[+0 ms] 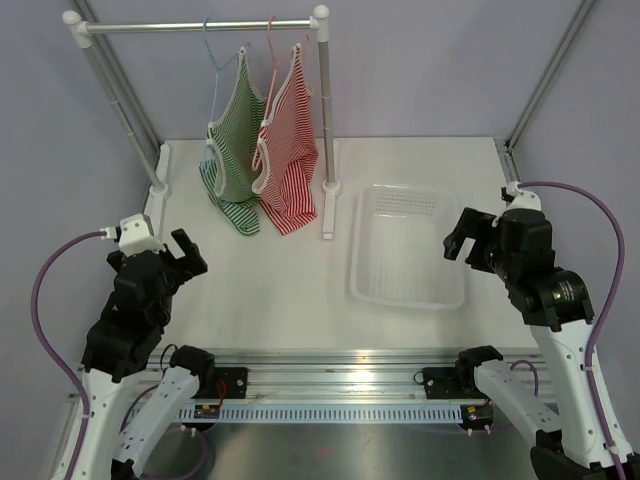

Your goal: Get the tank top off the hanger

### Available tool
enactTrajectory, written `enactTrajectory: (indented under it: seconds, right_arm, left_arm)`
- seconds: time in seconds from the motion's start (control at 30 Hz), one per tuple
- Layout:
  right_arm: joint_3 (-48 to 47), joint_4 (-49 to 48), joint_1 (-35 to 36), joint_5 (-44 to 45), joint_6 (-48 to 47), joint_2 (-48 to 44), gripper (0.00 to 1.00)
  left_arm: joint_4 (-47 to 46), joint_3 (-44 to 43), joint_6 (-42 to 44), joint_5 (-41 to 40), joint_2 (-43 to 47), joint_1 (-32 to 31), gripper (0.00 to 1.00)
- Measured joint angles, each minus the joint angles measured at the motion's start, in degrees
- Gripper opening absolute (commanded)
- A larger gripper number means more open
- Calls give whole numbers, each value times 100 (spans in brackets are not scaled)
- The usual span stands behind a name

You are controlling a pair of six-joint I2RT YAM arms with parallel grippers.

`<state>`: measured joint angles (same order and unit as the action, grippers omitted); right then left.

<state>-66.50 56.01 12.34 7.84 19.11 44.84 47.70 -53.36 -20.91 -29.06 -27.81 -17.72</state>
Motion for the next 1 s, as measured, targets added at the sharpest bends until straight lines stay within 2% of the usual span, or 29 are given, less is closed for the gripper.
enactTrajectory:
  seconds: [0.23, 0.4, 0.63, 0.77, 1.0]
  right_arm:
    - [87, -85, 0, -262, -2, -94, 100]
    - [173, -264, 4, -942, 22, -109, 100]
    - [293, -695, 4, -1801, 186, -107, 99]
    - [293, -837, 4, -1993, 192, -116, 99]
    - [393, -1165, 4, -2457, 258, -225, 100]
  left_arm:
    - [-79, -133, 0, 391, -24, 0, 99]
    - [-109, -831, -15, 1019, -592, 0, 99]
    - [-278, -2269, -37, 2103, -2063, -4, 99]
    - [-260, -3499, -4, 2649, -3189, -20, 99]
    - [-407, -5440, 501, 2804, -5112, -37, 99]
